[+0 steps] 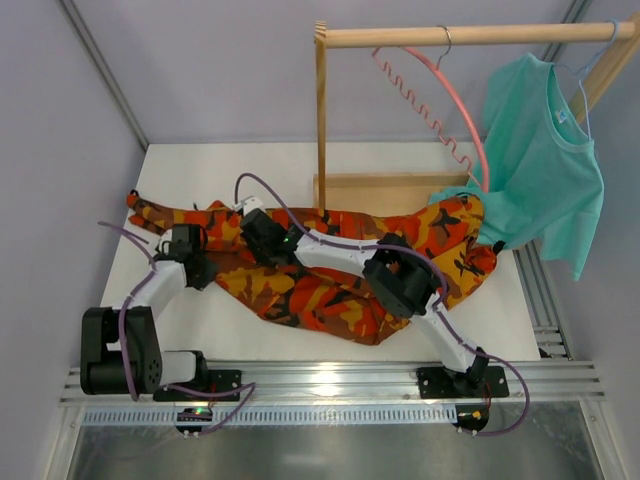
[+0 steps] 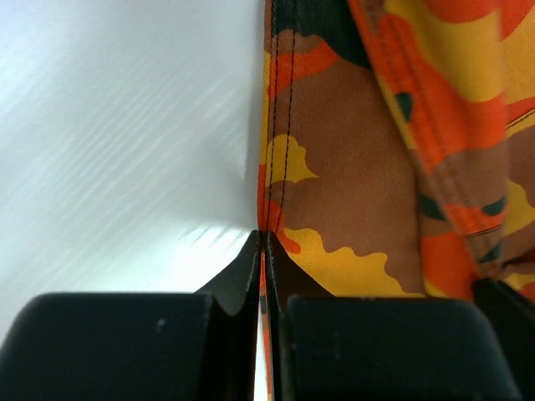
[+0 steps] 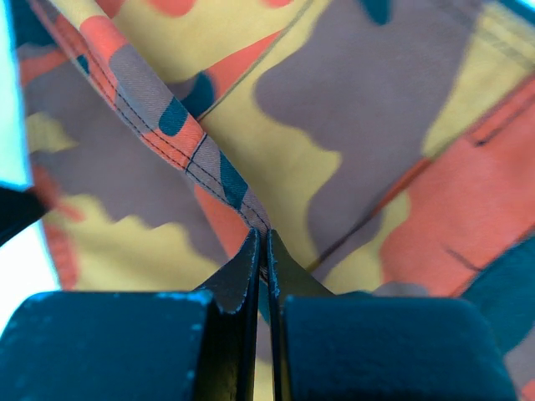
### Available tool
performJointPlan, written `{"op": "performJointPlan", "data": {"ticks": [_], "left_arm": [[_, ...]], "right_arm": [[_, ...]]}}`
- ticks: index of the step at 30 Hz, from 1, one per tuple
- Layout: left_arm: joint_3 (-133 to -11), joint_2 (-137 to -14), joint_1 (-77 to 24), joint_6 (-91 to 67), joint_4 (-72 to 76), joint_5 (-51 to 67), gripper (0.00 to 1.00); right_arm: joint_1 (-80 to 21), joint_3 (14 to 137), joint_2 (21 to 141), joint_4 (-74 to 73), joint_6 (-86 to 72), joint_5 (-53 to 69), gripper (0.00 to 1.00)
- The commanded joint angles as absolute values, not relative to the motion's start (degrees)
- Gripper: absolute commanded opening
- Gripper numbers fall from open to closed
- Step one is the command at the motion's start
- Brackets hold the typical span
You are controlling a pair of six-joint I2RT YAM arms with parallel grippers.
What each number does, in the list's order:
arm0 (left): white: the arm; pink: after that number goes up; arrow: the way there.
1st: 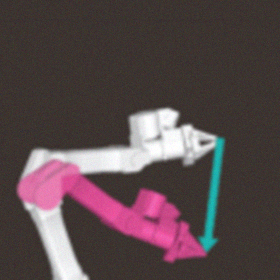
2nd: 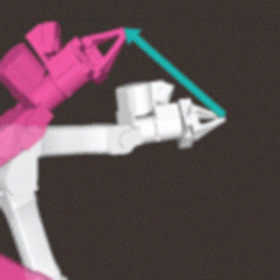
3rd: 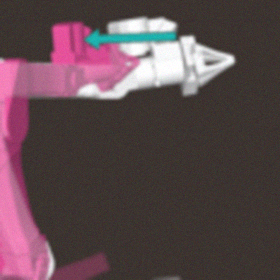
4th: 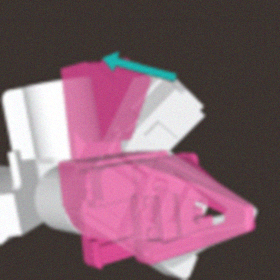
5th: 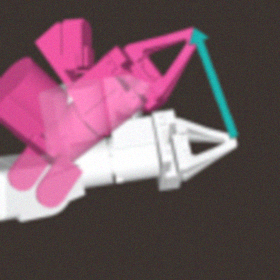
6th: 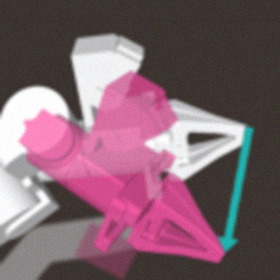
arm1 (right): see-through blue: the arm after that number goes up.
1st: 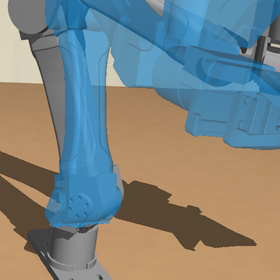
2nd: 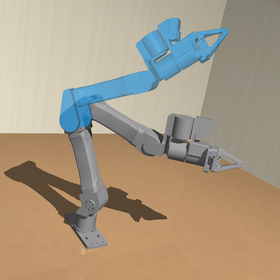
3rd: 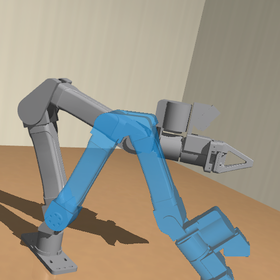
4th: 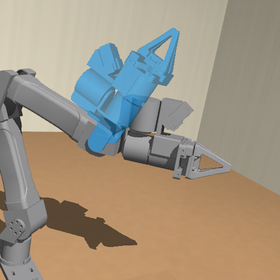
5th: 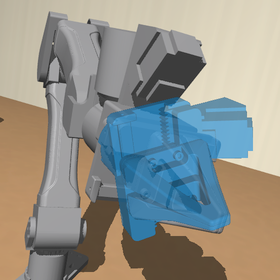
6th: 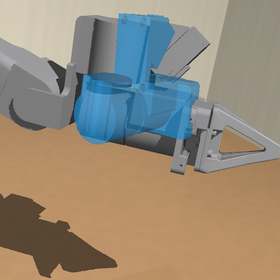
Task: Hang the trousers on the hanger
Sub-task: Fold the trousers
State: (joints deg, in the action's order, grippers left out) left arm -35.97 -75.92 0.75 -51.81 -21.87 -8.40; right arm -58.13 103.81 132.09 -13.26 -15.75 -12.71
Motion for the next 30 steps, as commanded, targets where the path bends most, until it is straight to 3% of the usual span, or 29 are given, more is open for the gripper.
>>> {"op": "performJointPlan", "data": {"ticks": [1, 15, 24, 30], "left_arm": [[-37.7, -72.5, 0.7, -49.6, -29.8, -15.5, 0.0], [-45.9, -68.4, 0.7, -49.4, -47.8, -32.5, 0.0], [-46.6, -66.4, 0.8, -60.0, -58.2, -33.0, 0.0], [-48.2, -72.7, 0.8, -72.8, -69.5, -37.4, 0.0]], "right_arm": [[-56.1, 103.6, 128.8, -9.6, -18.5, -13.5, 0.04], [-55.1, 105.5, 130.0, -10.0, -17.8, -13.1, 0.04], [-55.2, 107.0, 131.3, -11.9, -17.1, -12.0, 0.04], [-55.2, 107.4, 131.3, -12.2, -16.9, -11.6, 0.04]]}}
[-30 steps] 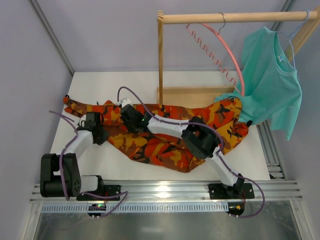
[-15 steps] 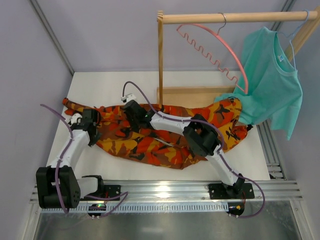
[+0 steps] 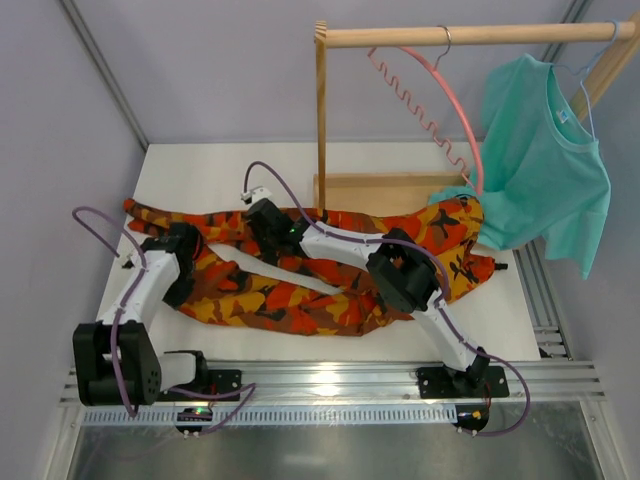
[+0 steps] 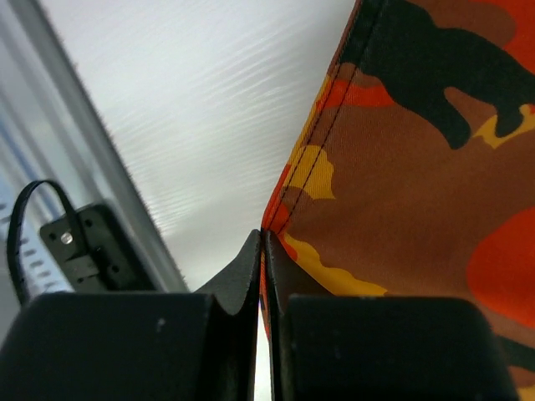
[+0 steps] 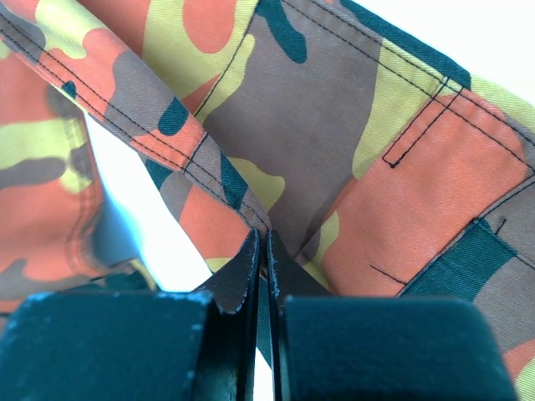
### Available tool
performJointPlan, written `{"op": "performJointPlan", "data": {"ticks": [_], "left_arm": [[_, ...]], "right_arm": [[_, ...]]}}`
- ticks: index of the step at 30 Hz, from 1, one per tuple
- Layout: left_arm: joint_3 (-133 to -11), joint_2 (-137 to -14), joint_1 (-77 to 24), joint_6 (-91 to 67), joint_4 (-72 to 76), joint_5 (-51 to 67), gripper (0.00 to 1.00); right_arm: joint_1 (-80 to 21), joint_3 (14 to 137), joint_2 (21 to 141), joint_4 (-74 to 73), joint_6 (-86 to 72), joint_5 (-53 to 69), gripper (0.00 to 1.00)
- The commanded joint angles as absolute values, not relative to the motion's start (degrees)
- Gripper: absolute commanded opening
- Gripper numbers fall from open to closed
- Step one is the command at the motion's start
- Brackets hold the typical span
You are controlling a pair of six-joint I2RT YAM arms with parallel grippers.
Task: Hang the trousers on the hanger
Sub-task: Fold the trousers
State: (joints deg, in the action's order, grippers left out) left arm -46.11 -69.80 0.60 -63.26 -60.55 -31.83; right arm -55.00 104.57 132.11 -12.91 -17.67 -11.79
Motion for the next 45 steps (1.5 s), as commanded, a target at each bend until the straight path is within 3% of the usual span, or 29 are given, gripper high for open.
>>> {"op": "performJointPlan", "data": {"ticks": [1, 7, 14, 16, 21, 22, 25, 28, 33, 38, 45], "left_arm": [[-48.3, -74.8, 0.7, -74.4, -72.0, -37.1, 0.0], [-47.6, -77.3, 0.8, -74.8, -70.6, -30.3, 0.01], [-50.7, -65.9, 0.8, -75.6, -68.8, -33.0, 0.03], [-51.6, -62.9, 0.9, -75.6, -69.1, -34.4, 0.25], [-55.5, -61.2, 1.0, -81.7, -74.6, -39.3, 0.58], [-55.7, -60.9, 1.1, -80.6, -72.4, -39.5, 0.6], [-55.2, -60.1, 1.3, -68.8, -59.8, -37.9, 0.61], [-53.4, -60.3, 3.4, -58.0, -49.0, -29.2, 0.61], [-48.3, -64.3, 10.1, -57.4, -33.2, -14.3, 0.61], [-46.6, -75.0, 19.5, -55.7, -30.7, -8.4, 0.56], [-48.3, -80.8, 20.8, -56.2, -33.6, -16.1, 0.55]], "right_arm": [[-55.1, 107.7, 131.5, -12.5, -16.7, -11.4, 0.04], [-55.3, 107.0, 130.9, -12.3, -16.6, -9.9, 0.04], [-55.5, 102.8, 127.6, -10.8, -16.6, -6.5, 0.04], [-56.2, 101.9, 127.1, -9.8, -17.2, -4.9, 0.04], [-57.9, 102.5, 128.2, -10.2, -17.5, -4.3, 0.04], [-58.2, 102.6, 128.3, -10.4, -17.5, -4.2, 0.04], [-58.4, 102.1, 127.4, -11.1, -17.0, -4.0, 0.06], [-58.4, 101.1, 124.8, -12.6, -16.3, -4.8, 0.14], [-58.4, 97.1, 118.5, -14.9, -18.0, -7.0, 0.19], [-58.4, 91.2, 112.3, -16.3, -19.7, -9.4, 0.19], [-58.0, 85.7, 103.8, -16.8, -19.5, -11.3, 0.19]]}}
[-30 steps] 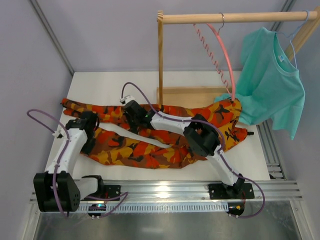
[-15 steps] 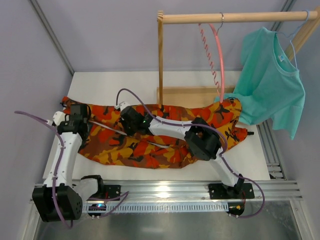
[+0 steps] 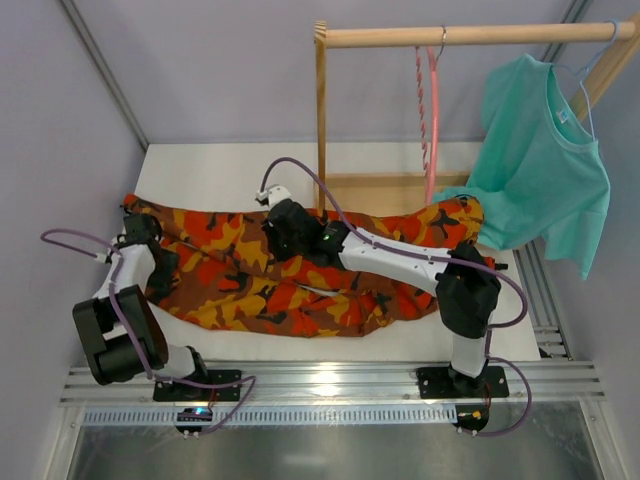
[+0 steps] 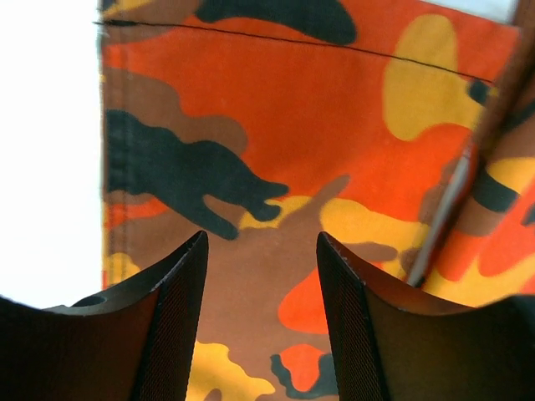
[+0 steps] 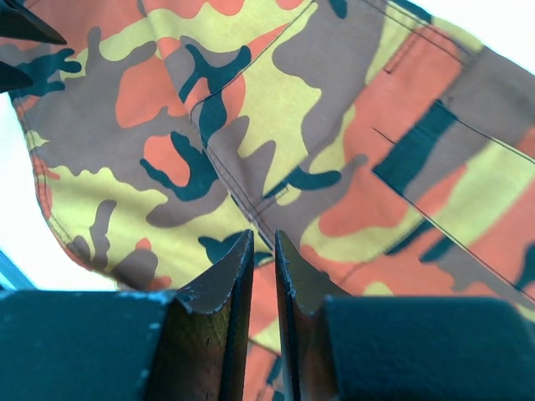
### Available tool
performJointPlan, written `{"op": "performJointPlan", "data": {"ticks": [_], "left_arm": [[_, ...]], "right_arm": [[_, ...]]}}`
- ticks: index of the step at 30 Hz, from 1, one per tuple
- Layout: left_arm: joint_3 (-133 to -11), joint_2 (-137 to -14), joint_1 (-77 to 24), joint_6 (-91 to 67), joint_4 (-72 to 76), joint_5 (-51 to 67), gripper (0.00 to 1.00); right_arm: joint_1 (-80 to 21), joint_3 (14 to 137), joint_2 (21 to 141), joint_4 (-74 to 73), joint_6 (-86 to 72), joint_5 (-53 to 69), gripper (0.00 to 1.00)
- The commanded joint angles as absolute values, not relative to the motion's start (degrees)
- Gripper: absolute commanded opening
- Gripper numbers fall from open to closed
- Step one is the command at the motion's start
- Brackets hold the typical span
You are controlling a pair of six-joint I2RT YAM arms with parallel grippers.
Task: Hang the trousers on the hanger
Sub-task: Fold the trousers
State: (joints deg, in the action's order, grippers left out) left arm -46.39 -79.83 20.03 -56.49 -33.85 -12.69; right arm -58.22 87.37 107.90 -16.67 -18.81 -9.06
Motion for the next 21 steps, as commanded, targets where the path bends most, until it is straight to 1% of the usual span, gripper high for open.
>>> {"op": "performJointPlan", "data": {"ticks": [1, 5, 8, 11, 18, 20, 21], "left_arm": [[-48.9, -83.0, 20.9, -56.6, -36.8, -17.6, 0.55], [-52.8, -88.8, 22.7, -58.3, -46.0, -25.6, 0.56], [-53.7, -91.3, 25.4, -59.3, -49.3, -25.7, 0.57], [-51.8, -89.9, 27.8, -60.6, -50.1, -26.4, 0.57], [-52.3, -87.7, 32.6, -61.0, -54.5, -34.1, 0.58], [-52.6, -86.9, 33.9, -60.5, -55.3, -33.5, 0.58], [-52.7, -86.2, 34.7, -58.8, -53.3, -32.3, 0.58]], "right_arm": [[-57.8, 85.3, 102.8, -16.7, -19.7, -11.4, 0.19], [-57.6, 83.3, 99.2, -16.1, -19.2, -12.4, 0.19], [-57.1, 82.5, 98.5, -15.8, -18.8, -13.3, 0.19], [-56.5, 81.7, 99.0, -15.0, -18.2, -12.8, 0.19], [-56.6, 81.7, 101.8, -14.9, -17.3, -11.9, 0.19], [-56.6, 81.6, 101.9, -14.4, -17.6, -11.2, 0.19], [-56.5, 81.6, 102.2, -14.4, -17.7, -10.9, 0.19]]}}
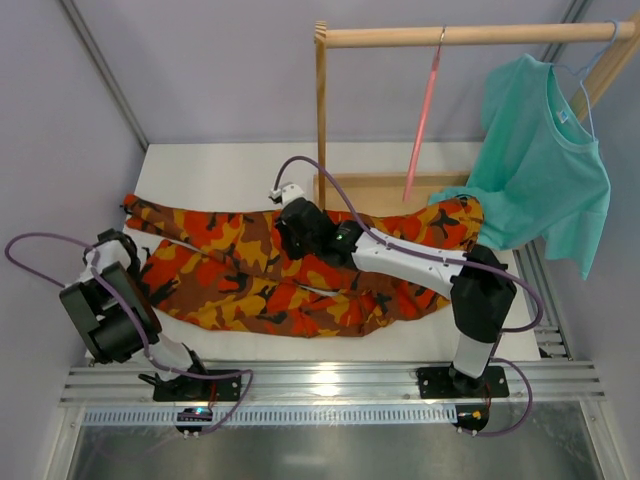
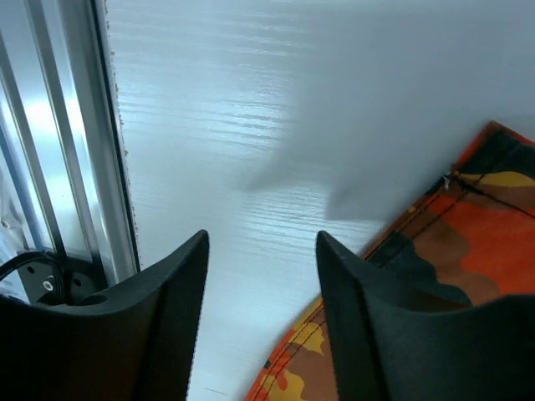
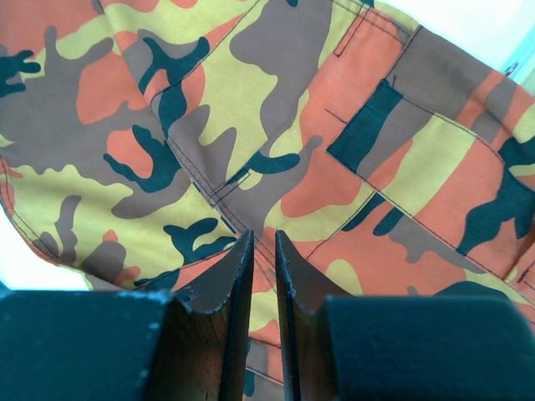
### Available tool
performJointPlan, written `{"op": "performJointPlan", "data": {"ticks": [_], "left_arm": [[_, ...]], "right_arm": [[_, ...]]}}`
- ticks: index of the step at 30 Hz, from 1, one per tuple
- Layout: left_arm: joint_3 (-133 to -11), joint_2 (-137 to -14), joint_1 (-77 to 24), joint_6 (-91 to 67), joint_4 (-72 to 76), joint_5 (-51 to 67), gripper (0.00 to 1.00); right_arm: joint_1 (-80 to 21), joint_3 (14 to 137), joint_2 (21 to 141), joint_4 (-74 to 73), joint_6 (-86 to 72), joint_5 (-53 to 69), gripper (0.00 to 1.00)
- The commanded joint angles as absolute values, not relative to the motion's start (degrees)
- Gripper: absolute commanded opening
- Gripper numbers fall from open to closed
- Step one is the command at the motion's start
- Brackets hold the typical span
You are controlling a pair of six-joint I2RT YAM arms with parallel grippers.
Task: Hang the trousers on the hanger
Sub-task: Fold the trousers
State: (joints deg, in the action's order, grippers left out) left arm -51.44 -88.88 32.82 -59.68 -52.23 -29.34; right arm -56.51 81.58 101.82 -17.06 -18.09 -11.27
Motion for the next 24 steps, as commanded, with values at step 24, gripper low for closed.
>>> {"op": "performJointPlan", "data": {"ticks": [24], "left_arm": [[-53.9, -92.4, 28.5, -44.3, -39.4, -17.3, 0.67]], "right_arm": [[-56.5, 85.1, 103.2, -17.6, -16.9, -12.6, 0.2]]}}
